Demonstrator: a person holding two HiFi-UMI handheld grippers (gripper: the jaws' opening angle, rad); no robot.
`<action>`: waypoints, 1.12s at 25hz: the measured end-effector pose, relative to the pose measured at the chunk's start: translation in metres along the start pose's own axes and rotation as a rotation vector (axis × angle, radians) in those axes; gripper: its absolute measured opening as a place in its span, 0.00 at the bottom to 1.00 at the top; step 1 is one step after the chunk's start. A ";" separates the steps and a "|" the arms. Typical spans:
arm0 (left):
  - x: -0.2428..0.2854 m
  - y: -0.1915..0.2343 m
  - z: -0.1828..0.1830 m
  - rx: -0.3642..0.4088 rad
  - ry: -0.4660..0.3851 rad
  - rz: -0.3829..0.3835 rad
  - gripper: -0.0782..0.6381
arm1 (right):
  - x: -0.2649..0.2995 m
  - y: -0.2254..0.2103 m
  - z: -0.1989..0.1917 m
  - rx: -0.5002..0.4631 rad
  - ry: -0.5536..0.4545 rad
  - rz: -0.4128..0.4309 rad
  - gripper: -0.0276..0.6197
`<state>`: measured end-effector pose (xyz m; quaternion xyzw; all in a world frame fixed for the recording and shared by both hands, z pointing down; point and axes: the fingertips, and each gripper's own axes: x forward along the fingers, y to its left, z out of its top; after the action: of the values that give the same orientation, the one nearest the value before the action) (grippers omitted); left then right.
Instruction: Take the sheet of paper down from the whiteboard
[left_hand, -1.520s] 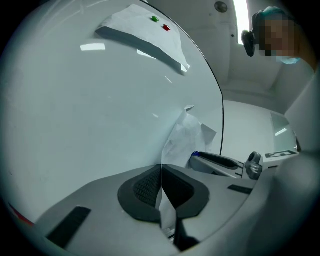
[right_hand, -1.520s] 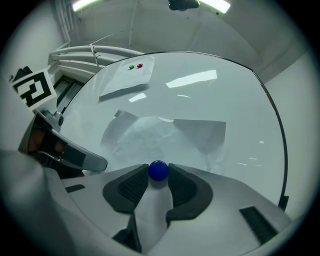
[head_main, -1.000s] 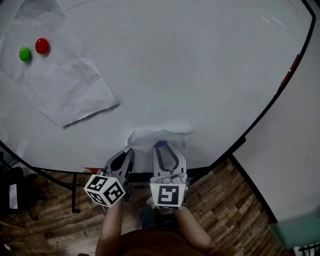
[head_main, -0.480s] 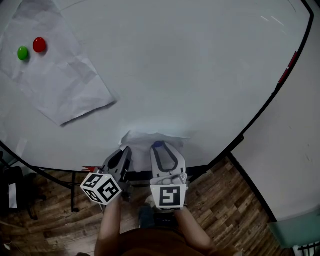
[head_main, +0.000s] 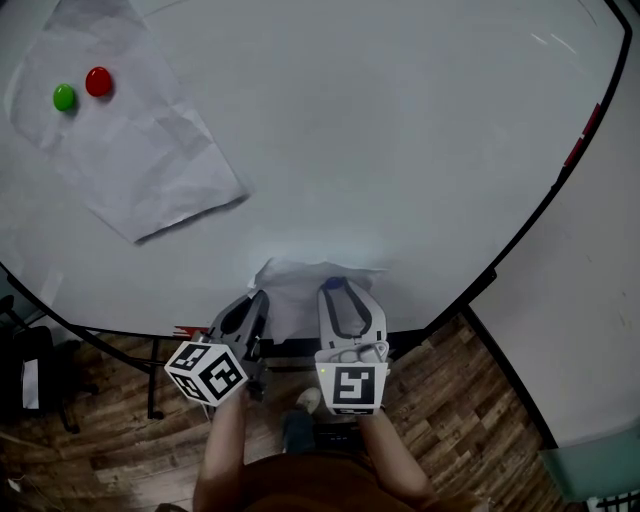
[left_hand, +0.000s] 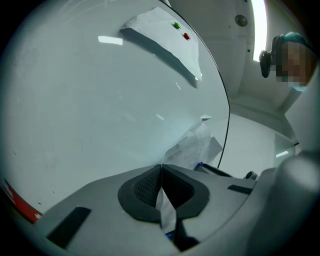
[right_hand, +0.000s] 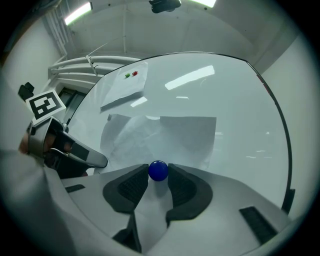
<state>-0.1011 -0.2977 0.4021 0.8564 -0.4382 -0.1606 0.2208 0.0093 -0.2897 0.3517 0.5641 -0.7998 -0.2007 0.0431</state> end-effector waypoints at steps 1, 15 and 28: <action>-0.001 0.001 0.000 -0.001 0.001 0.002 0.14 | -0.001 -0.001 0.001 -0.007 -0.003 -0.005 0.25; -0.010 0.004 0.000 -0.022 0.014 0.011 0.14 | -0.011 -0.019 -0.005 0.018 0.047 -0.054 0.25; -0.020 0.001 0.008 -0.077 0.008 -0.016 0.14 | -0.012 -0.026 -0.005 0.002 0.035 -0.076 0.25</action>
<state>-0.1166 -0.2833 0.3977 0.8515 -0.4237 -0.1756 0.2542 0.0386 -0.2873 0.3483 0.5975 -0.7771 -0.1916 0.0491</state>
